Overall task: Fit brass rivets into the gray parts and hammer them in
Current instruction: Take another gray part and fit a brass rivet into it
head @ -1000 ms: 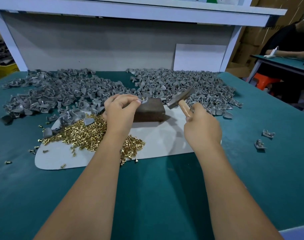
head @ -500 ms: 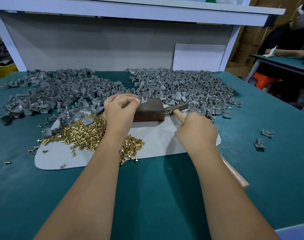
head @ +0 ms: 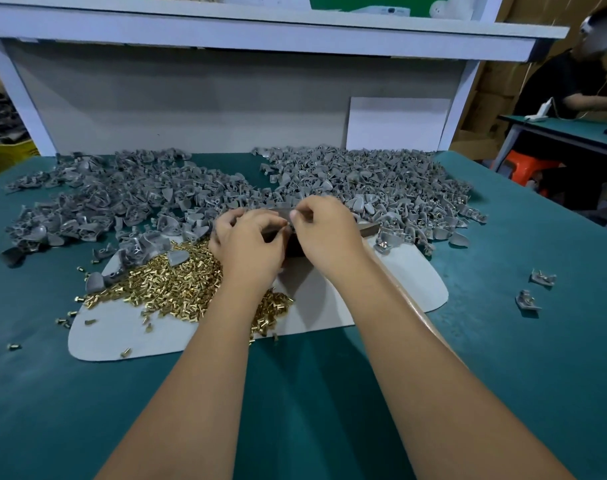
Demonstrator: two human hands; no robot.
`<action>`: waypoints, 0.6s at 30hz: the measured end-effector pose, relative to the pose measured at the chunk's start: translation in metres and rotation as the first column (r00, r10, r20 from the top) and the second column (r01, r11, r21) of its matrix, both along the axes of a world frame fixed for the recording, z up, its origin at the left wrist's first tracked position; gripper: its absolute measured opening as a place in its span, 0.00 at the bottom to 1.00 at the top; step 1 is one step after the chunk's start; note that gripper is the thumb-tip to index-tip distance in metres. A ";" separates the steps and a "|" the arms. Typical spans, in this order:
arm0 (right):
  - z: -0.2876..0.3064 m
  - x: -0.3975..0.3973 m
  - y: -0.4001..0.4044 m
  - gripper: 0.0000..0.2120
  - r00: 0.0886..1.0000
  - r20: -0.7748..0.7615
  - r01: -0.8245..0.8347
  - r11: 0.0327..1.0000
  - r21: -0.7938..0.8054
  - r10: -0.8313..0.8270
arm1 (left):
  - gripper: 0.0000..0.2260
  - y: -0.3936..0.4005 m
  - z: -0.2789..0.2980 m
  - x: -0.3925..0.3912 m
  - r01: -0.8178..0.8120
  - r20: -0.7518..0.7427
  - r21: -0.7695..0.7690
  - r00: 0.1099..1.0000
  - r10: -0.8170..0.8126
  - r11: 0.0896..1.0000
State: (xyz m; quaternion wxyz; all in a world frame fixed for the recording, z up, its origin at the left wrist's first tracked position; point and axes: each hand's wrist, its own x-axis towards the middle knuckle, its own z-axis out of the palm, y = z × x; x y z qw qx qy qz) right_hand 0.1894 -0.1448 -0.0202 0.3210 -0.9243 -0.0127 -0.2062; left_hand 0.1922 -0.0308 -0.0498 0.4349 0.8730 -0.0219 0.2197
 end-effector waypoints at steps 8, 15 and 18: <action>-0.014 0.009 0.003 0.06 0.994 0.068 0.077 0.993 0.084 -0.083 | 0.02 -0.004 -0.002 0.002 -0.007 0.019 0.016 1.000 0.007 1.000; -0.013 0.006 0.010 0.06 0.986 0.104 0.128 0.990 0.067 -0.134 | 0.05 -0.004 -0.003 0.004 -0.041 -0.005 0.011 0.999 0.041 0.999; -0.013 0.006 0.013 0.06 0.982 0.109 0.146 0.986 0.079 -0.154 | 0.04 -0.002 -0.003 0.005 -0.036 -0.010 0.008 0.999 0.036 0.999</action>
